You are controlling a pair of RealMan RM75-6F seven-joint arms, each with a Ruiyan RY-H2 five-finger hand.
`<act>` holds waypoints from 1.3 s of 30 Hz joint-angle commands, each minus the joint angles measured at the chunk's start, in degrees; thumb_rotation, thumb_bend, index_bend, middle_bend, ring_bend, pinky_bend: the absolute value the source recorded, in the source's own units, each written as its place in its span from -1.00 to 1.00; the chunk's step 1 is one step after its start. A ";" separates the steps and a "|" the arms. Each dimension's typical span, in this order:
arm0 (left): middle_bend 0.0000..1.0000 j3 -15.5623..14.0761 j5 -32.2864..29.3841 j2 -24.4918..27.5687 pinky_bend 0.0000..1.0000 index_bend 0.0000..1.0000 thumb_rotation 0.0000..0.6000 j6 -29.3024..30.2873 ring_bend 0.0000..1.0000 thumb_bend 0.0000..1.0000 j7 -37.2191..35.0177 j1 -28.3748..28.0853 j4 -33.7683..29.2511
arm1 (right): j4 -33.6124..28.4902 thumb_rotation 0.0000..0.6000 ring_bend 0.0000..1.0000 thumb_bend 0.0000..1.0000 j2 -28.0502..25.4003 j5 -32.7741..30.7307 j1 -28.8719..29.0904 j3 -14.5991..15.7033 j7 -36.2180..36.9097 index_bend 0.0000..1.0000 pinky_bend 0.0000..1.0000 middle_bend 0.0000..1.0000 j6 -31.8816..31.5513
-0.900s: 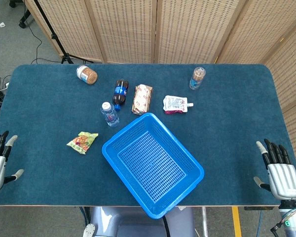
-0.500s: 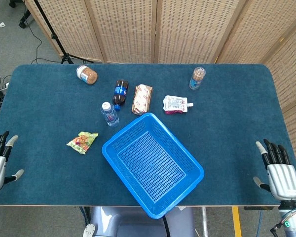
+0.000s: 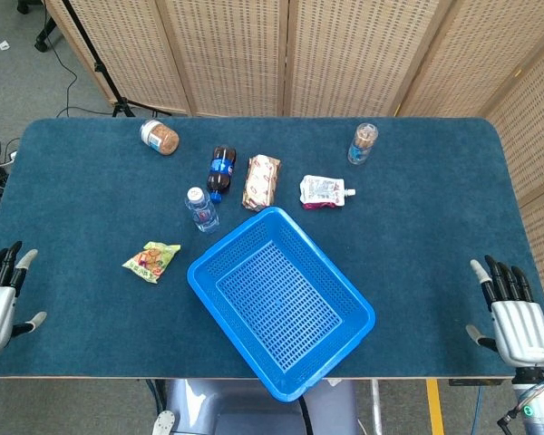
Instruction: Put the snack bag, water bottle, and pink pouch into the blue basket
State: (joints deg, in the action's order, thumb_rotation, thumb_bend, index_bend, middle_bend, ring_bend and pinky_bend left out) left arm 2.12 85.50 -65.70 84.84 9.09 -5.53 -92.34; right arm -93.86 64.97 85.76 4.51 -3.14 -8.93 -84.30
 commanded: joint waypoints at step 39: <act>-1.00 6.03 -28.30 -1.54 -1.00 -0.65 1.00 -41.03 -1.00 -0.86 13.16 -29.98 -1.42 | -1.86 1.00 -1.00 -0.69 -2.98 2.79 -0.87 0.52 6.62 -0.83 -0.92 -1.00 -2.04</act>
State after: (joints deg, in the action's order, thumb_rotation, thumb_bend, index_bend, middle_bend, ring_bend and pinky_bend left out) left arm 8.08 59.22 -65.62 44.60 20.19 -33.68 -94.80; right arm -95.70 62.06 88.50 3.67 -2.62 -2.39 -86.28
